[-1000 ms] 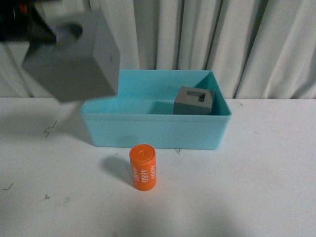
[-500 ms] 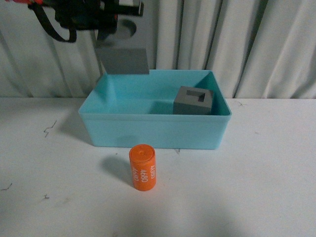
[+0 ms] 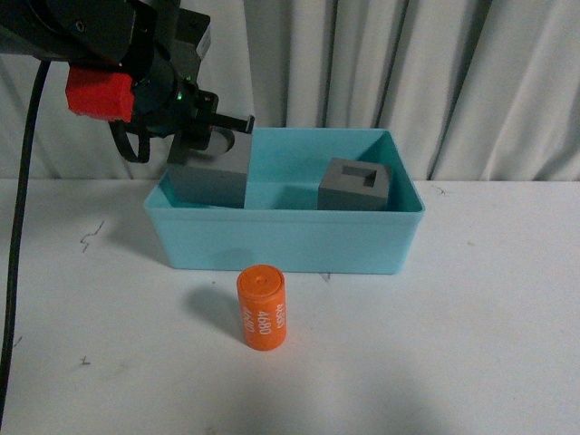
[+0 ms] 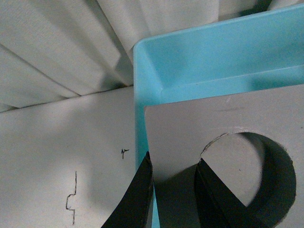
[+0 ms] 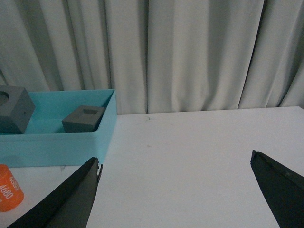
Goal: Place gray and orange parts in blue box
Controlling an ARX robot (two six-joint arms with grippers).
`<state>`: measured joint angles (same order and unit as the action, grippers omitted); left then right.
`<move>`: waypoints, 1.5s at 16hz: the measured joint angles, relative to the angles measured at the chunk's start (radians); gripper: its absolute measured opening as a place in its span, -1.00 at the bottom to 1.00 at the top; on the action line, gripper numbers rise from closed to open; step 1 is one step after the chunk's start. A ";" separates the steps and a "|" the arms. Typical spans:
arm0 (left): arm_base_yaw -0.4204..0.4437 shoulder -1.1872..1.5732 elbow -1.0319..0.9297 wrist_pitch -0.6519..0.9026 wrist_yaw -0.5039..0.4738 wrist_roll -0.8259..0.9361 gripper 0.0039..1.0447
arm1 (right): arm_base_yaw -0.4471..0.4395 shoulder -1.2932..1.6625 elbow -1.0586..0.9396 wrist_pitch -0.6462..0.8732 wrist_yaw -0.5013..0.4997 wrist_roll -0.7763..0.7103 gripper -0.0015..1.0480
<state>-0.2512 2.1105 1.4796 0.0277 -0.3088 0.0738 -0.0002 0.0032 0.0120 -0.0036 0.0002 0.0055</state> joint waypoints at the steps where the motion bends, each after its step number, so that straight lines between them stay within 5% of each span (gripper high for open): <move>1: 0.005 0.011 0.000 0.002 -0.006 0.004 -0.63 | 0.000 0.000 0.000 0.000 0.000 0.000 0.87; 6: 0.006 0.053 0.013 -0.011 -0.014 0.005 -0.63 | 0.000 0.000 0.000 0.000 0.000 0.000 0.87; 11: 0.036 -0.004 -0.053 -0.027 0.035 -0.048 0.45 | 0.000 0.000 0.000 0.000 0.000 0.000 0.87; 13: 0.067 -0.223 -0.210 -0.013 0.152 -0.127 0.92 | 0.000 0.000 0.000 0.000 0.000 0.000 0.87; 19: 0.187 -1.031 -0.750 -0.284 0.544 -0.340 0.88 | 0.000 0.000 0.000 0.000 0.000 0.000 0.87; 22: 0.214 -1.320 -0.977 -0.511 0.599 -0.412 0.88 | 0.000 0.000 0.000 0.000 0.000 0.000 0.87; 24: 0.145 -1.484 -1.048 -0.608 0.568 -0.450 0.88 | 0.000 0.000 0.000 0.000 0.000 0.000 0.87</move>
<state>-0.1059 0.6266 0.4313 -0.5808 0.2596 -0.3763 -0.0002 0.0032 0.0120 -0.0036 0.0002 0.0055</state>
